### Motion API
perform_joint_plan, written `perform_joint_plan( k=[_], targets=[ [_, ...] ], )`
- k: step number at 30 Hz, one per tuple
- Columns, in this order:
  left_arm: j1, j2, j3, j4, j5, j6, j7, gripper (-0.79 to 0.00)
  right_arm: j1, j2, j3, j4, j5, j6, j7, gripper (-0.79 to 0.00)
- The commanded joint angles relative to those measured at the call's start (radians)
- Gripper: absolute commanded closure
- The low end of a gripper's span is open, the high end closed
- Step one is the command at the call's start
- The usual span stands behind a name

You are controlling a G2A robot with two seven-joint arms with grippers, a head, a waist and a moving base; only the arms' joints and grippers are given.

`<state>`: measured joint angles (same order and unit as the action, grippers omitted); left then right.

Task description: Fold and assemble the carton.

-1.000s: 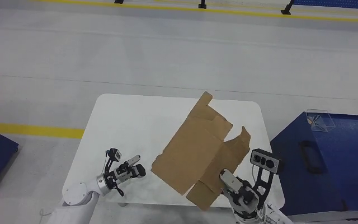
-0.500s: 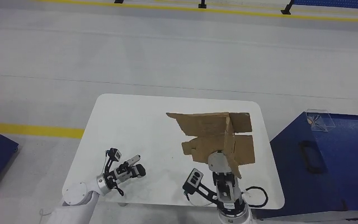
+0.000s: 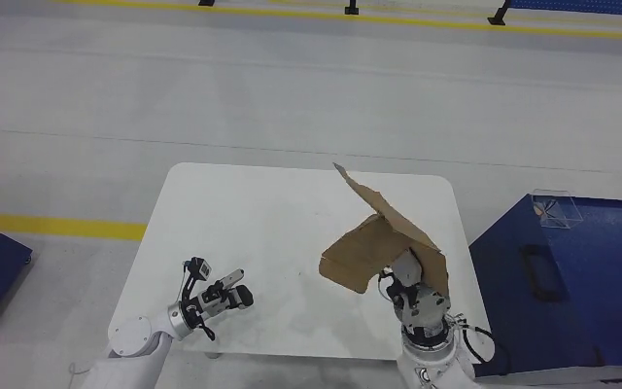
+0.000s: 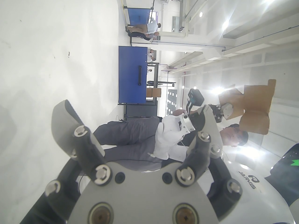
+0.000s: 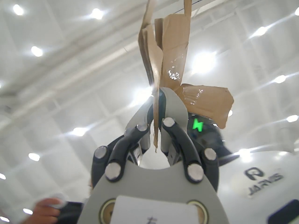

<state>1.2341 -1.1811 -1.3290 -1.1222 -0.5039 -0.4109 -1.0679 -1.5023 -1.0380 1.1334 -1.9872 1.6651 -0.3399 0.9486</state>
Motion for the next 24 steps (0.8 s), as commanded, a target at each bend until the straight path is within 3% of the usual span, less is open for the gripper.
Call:
perform_joint_plan(
  k=[1,5,9,12,15,24],
  targets=[
    [0.000,0.000,0.000,0.000,0.000,0.000,0.000,-0.785,-0.021,0.011,0.082,0.047,-0.166,-0.011,0.036,0.000],
    [0.000,0.000,0.000,0.000,0.000,0.000,0.000,-0.785,-0.060,0.031,0.204,0.139,-0.416,-0.003,0.044,0.000],
    [0.000,0.000,0.000,0.000,0.000,0.000,0.000,-0.785,-0.089,0.035,0.231,0.197,-0.514,0.028,0.030,0.000],
    [-0.001,0.001,-0.001,-0.015,-0.004,0.016,0.002,-0.785,-0.078,0.035,0.197,0.271,-0.630,0.078,0.051,0.000],
    [-0.002,0.009,-0.023,-0.079,-0.047,0.095,-0.058,-0.785,-0.045,0.028,0.144,0.337,-0.715,0.085,0.070,0.000],
    [0.040,0.020,0.025,-0.237,-0.109,0.287,-0.265,-0.785,0.040,-0.003,0.002,0.413,-0.771,0.065,0.138,0.000]
  ],
)
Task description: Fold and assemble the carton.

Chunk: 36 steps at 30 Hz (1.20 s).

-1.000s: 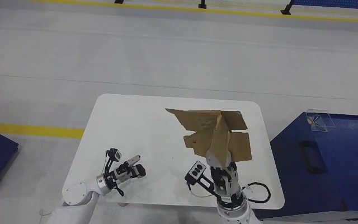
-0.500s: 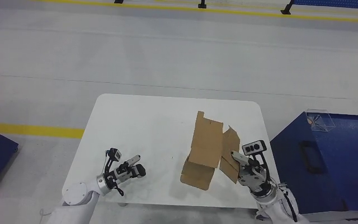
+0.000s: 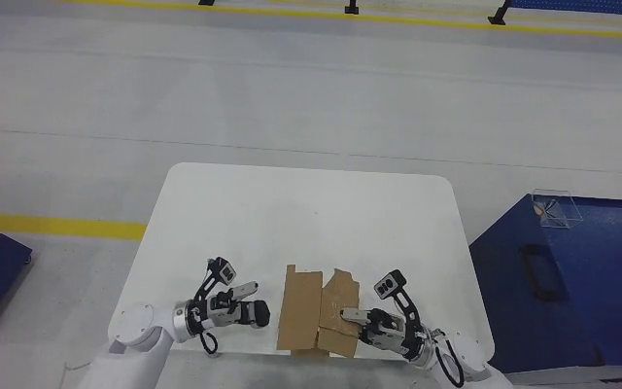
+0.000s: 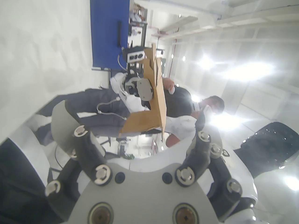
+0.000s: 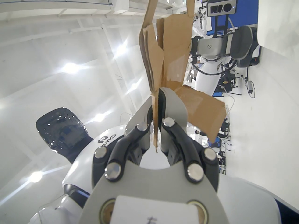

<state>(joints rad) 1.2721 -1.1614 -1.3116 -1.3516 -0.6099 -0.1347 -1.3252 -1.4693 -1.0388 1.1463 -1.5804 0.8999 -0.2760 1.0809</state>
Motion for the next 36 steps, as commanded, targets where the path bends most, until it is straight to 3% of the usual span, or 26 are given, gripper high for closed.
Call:
perform_joint_plan(
  k=[1,2,3,4,5,7,17,18,19,25,26,27,29,32,36],
  targets=[
    [0.007,0.000,0.019,-0.015,-0.003,0.015,-0.016,-0.785,0.013,-0.005,-0.021,0.010,-0.018,-0.004,0.006,0.000],
    [0.011,-0.001,0.029,-0.020,-0.005,0.021,-0.024,-0.782,0.018,-0.008,-0.032,0.015,-0.031,-0.008,0.007,0.000],
    [0.014,-0.001,0.038,-0.024,-0.012,0.031,-0.033,-0.659,0.022,-0.010,-0.043,0.021,-0.040,-0.006,0.008,0.000],
    [0.017,-0.002,0.046,-0.028,-0.021,0.039,-0.042,-0.385,0.026,-0.013,-0.052,0.024,-0.042,-0.006,0.004,0.000],
    [0.019,-0.002,0.051,-0.029,-0.032,0.043,-0.050,-0.286,0.031,-0.015,-0.058,0.029,-0.048,-0.009,-0.001,0.000],
    [0.020,-0.001,0.051,-0.030,-0.044,0.041,-0.056,0.000,0.039,-0.019,-0.068,0.036,-0.055,-0.012,-0.009,0.000],
    [0.025,0.001,0.051,-0.024,-0.060,0.049,-0.061,0.000,0.059,-0.029,-0.085,0.054,-0.073,0.003,-0.014,0.000],
    [0.025,0.001,0.051,-0.024,-0.060,0.049,-0.061,0.000,0.059,-0.029,-0.085,0.054,-0.073,0.003,-0.014,-0.102],
    [0.025,0.001,0.051,-0.024,-0.060,0.049,-0.061,0.000,0.059,-0.029,-0.085,0.054,-0.073,0.003,-0.014,-0.785],
    [0.025,0.001,0.051,-0.024,-0.060,0.049,-0.061,0.000,0.059,-0.029,-0.085,0.054,-0.073,0.003,-0.014,-0.785],
    [0.026,0.001,0.033,-0.034,-0.057,0.016,-0.002,0.000,0.060,-0.030,-0.081,0.050,-0.076,-0.005,-0.022,-0.785],
    [0.037,0.001,0.017,-0.055,-0.058,-0.038,0.057,0.000,0.061,-0.030,-0.069,0.038,-0.103,-0.048,-0.054,-0.785],
    [0.074,-0.007,0.003,-0.092,-0.105,-0.155,0.165,0.000,0.051,-0.030,-0.031,0.019,-0.237,-0.232,-0.162,-0.785],
    [0.114,-0.028,0.037,-0.107,-0.223,-0.301,0.258,0.000,0.020,-0.034,0.001,0.006,-0.338,-0.434,-0.264,-0.785],
    [0.102,-0.067,0.144,-0.032,-0.480,-0.335,0.260,0.000,0.002,-0.037,0.054,0.011,-0.549,-0.636,-0.372,-0.785]
  ],
)
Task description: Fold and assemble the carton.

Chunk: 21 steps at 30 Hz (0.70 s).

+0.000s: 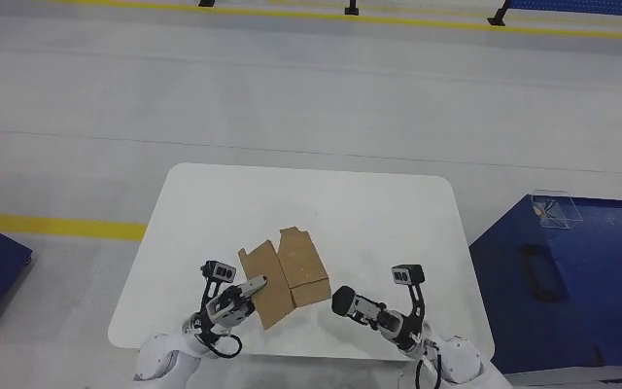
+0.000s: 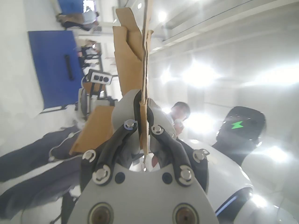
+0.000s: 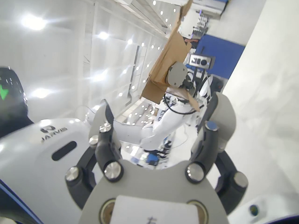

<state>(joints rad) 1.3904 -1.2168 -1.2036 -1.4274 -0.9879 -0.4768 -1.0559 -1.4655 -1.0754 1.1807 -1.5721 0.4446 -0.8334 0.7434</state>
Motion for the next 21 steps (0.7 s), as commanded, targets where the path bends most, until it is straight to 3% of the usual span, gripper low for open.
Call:
perform_joint_plan(
  k=[1,6,14,15,17,19,20,21],
  targets=[
    [-0.032,-0.021,0.066,0.076,-0.138,0.012,-0.020,0.000,-0.011,-0.004,0.025,0.001,-0.148,-0.109,-0.073,-0.785],
    [-0.096,-0.064,0.172,0.196,-0.322,0.106,-0.114,0.000,-0.031,-0.024,0.049,-0.007,-0.406,-0.175,-0.262,-0.785],
    [-0.142,-0.095,0.243,0.283,-0.318,0.181,-0.170,0.000,-0.009,-0.061,-0.029,0.035,-0.607,-0.121,-0.431,-0.763],
    [-0.145,-0.097,0.247,0.286,-0.322,0.193,-0.173,0.000,-0.001,-0.064,-0.037,0.040,-0.630,-0.110,-0.435,-0.489],
    [-0.151,-0.102,0.248,0.296,-0.329,0.200,-0.177,0.000,0.007,-0.070,-0.057,0.044,-0.654,-0.106,-0.454,-0.360],
    [-0.157,-0.106,0.246,0.305,-0.327,0.194,-0.175,0.000,0.014,-0.073,-0.067,0.050,-0.667,-0.108,-0.469,-0.179],
    [-0.159,-0.108,0.246,0.310,-0.326,0.192,-0.175,0.000,0.015,-0.075,-0.072,0.051,-0.669,-0.113,-0.475,0.000],
    [-0.161,-0.110,0.245,0.314,-0.325,0.191,-0.175,0.000,0.015,-0.076,-0.077,0.055,-0.668,-0.117,-0.478,0.000]
  ],
)
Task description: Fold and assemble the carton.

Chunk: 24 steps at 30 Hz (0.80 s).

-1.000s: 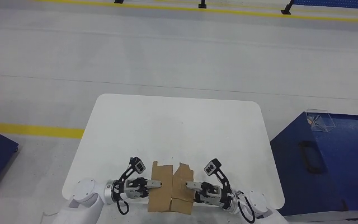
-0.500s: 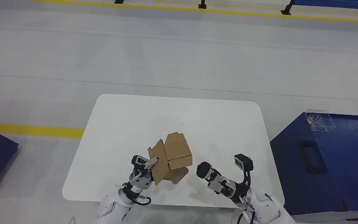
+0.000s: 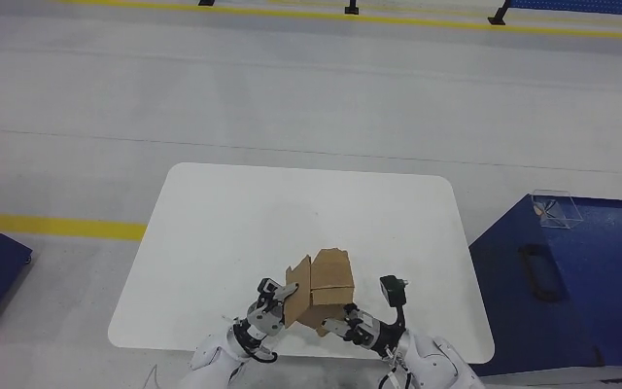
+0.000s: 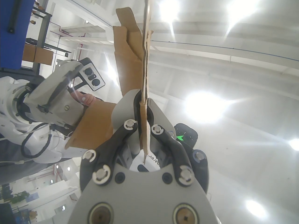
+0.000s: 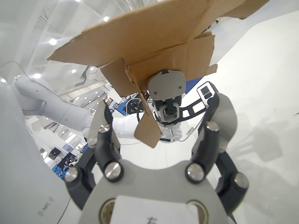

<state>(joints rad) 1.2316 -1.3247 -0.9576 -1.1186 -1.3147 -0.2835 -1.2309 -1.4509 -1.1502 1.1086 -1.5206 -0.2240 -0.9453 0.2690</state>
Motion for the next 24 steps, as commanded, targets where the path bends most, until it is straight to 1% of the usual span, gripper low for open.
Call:
perform_joint_plan(
  k=[1,4,6,7,8,11,13,15,17,19,21,24],
  targets=[
    [-0.004,-0.004,-0.003,0.010,0.003,-0.005,0.002,0.000,0.004,-0.001,-0.007,0.007,-0.001,-0.004,-0.002,0.000],
    [-0.008,-0.008,-0.007,0.022,0.008,-0.014,0.003,0.000,0.006,-0.002,-0.012,0.011,-0.001,-0.001,0.001,0.000],
    [-0.011,-0.011,-0.012,0.029,0.005,-0.020,0.003,-0.268,0.008,-0.002,-0.015,0.009,-0.004,0.008,0.008,0.000],
    [-0.013,-0.013,-0.014,0.033,0.008,-0.023,0.002,-0.416,0.008,-0.002,-0.017,0.009,0.000,0.012,0.012,0.000],
    [-0.015,-0.014,-0.016,0.038,0.011,-0.030,0.005,-0.785,0.009,-0.001,-0.017,0.008,0.001,0.015,0.014,0.000],
    [-0.021,-0.019,-0.025,0.053,0.009,-0.042,0.008,-0.785,0.008,-0.002,-0.023,0.000,0.021,0.032,0.015,0.000],
    [-0.028,-0.018,-0.045,0.070,0.008,-0.056,0.014,-0.785,0.008,-0.001,-0.022,-0.007,0.047,0.045,0.022,0.000],
    [-0.034,-0.014,-0.084,0.087,-0.003,-0.078,0.015,-0.785,0.003,0.002,-0.022,-0.020,0.085,0.067,0.045,0.000],
    [-0.045,-0.005,-0.144,0.112,-0.020,-0.097,0.026,-0.785,-0.006,0.008,-0.013,-0.039,0.132,0.099,0.080,0.000],
    [-0.056,0.007,-0.202,0.137,-0.017,-0.119,0.045,-0.785,-0.015,0.016,-0.004,-0.067,0.178,0.145,0.147,0.000],
    [-0.072,0.020,-0.256,0.162,0.013,-0.124,0.077,-0.785,-0.023,0.027,0.012,-0.093,0.195,0.224,0.235,0.000],
    [-0.078,0.038,-0.321,0.155,0.046,-0.117,0.090,-0.785,-0.041,0.045,0.049,-0.152,0.169,0.319,0.348,0.000]
  ],
)
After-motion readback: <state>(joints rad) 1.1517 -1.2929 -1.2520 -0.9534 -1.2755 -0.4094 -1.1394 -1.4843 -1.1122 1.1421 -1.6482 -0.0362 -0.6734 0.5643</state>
